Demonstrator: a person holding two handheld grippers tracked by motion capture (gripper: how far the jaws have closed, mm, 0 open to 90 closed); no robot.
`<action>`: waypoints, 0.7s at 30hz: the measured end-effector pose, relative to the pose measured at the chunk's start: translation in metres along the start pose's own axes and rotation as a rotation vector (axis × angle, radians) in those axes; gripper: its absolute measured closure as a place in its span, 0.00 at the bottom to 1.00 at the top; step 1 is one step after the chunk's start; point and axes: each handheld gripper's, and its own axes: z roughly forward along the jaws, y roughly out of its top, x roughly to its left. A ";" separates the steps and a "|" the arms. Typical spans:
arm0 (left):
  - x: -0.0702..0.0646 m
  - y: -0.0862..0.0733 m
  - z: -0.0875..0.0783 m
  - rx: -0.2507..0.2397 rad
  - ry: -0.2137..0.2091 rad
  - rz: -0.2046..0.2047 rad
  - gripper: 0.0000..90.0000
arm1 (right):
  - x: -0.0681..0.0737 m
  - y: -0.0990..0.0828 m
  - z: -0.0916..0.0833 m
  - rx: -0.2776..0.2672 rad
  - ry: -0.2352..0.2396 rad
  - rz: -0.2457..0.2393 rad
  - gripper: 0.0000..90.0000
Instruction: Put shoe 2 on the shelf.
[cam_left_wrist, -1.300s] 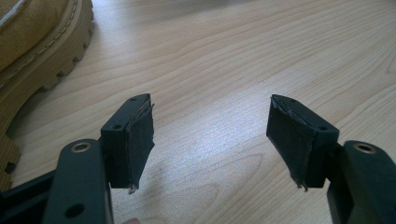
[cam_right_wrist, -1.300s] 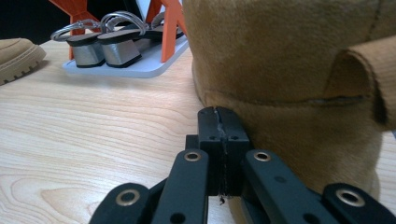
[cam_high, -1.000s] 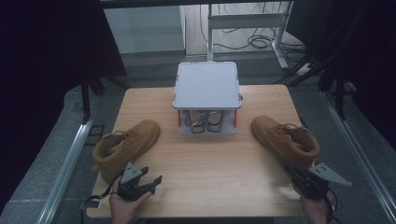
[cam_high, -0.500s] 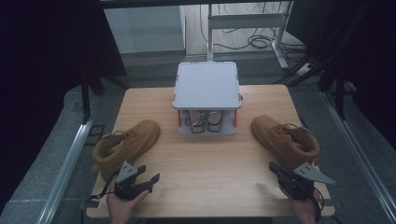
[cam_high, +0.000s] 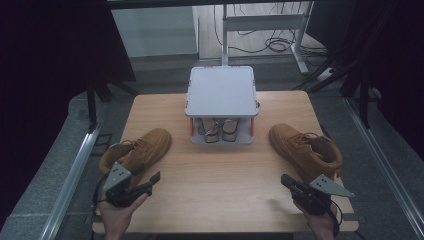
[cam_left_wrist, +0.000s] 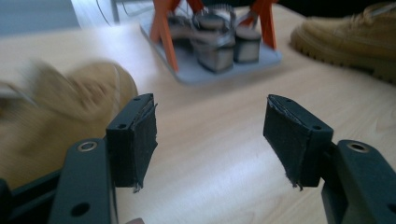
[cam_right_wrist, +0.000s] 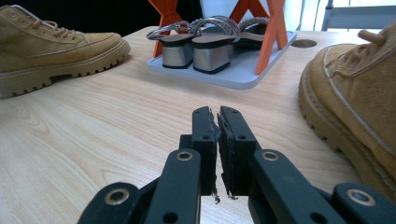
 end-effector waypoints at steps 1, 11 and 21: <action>0.002 0.006 -0.004 -0.004 0.002 0.003 0.39 | 0.000 0.000 0.001 0.004 0.005 0.001 0.92; 0.035 0.042 -0.033 -0.038 0.032 -0.027 0.38 | 0.000 -0.004 0.005 0.005 0.021 0.015 0.72; 0.070 0.051 -0.037 0.038 0.133 -0.047 0.39 | -0.001 -0.005 0.006 0.010 0.005 0.041 0.66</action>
